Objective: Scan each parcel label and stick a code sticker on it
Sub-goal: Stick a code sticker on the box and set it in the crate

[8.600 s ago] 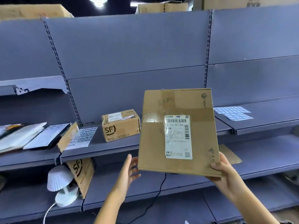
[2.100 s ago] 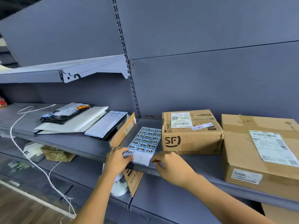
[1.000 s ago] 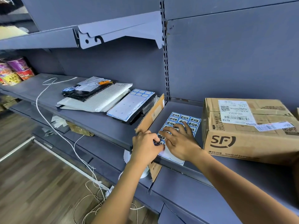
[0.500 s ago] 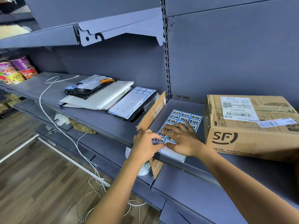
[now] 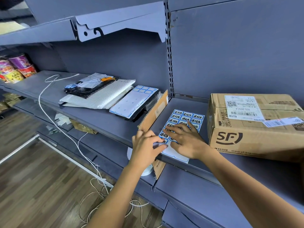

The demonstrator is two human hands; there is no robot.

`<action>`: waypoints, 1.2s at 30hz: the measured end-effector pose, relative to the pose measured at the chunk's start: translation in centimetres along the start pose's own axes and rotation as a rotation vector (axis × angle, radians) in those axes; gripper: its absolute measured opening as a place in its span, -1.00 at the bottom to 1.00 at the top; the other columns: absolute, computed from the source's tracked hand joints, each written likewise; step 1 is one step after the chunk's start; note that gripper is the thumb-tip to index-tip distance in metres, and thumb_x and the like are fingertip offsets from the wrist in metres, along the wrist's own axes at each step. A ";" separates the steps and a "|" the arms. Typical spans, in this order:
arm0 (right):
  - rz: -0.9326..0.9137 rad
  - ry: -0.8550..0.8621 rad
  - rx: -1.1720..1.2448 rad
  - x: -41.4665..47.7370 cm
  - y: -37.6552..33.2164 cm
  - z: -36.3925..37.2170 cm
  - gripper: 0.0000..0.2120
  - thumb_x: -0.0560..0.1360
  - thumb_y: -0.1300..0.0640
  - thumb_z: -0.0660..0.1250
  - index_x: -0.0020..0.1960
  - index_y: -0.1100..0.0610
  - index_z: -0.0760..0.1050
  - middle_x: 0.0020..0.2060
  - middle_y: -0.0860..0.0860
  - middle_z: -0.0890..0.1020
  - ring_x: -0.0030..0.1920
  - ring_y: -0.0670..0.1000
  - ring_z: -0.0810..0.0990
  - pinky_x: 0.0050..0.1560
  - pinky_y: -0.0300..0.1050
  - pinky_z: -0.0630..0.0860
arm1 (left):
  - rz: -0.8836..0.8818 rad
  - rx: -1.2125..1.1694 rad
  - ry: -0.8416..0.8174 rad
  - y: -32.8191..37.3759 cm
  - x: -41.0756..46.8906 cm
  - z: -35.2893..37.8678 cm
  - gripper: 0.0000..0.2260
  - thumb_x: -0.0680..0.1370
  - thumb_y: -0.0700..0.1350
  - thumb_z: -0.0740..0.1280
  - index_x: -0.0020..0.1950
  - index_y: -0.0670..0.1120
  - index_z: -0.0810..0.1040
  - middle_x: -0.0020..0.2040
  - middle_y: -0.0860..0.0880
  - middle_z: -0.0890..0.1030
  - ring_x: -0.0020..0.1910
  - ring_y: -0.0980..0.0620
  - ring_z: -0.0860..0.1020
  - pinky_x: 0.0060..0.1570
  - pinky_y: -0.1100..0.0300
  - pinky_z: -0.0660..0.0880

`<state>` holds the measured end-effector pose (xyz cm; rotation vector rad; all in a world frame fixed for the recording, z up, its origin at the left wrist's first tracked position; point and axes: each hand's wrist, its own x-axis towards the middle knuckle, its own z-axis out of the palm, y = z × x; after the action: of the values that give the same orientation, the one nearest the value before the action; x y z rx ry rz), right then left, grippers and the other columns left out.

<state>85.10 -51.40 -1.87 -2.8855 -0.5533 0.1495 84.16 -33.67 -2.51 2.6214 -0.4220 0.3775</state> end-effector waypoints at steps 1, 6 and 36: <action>0.000 -0.001 -0.004 0.0 0.0 0.0 -0.45 0.55 -0.13 -0.12 0.53 -0.15 0.02 0.52 -0.21 0.06 0.51 -0.10 -0.07 0.46 0.07 -0.36 | 0.005 0.015 0.006 0.0 0.0 0.0 -0.81 0.43 0.12 0.43 -0.04 0.08 0.68 -0.15 0.19 0.43 0.08 0.01 0.31 -0.14 0.20 0.02; -0.006 0.008 -0.013 -0.1 -0.1 0.0 -0.50 0.61 -0.07 -0.02 0.53 -0.14 0.01 0.52 -0.20 0.05 0.51 -0.09 -0.07 0.45 0.06 -0.35 | 0.023 0.041 0.044 0.1 0.1 0.0 -0.85 0.41 0.12 0.45 -0.11 0.10 0.68 -0.19 0.18 0.47 0.02 0.02 0.34 -0.16 0.18 0.00; -0.007 0.155 -0.091 -0.1 -0.3 0.6 -0.31 0.42 -0.13 -0.36 0.52 -0.12 0.08 0.50 -0.10 0.14 0.48 0.09 0.07 0.44 0.20 -0.24 | -0.146 -0.449 0.209 0.4 -1.7 -0.6 -0.88 0.49 -0.28 0.34 -0.22 -0.10 0.56 -0.28 0.05 0.60 -0.22 0.10 0.55 -0.24 0.34 0.44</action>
<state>84.79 -51.09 -2.36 -2.9488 -0.5547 -0.1021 82.38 -33.34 -2.36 2.1360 -0.2129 0.4447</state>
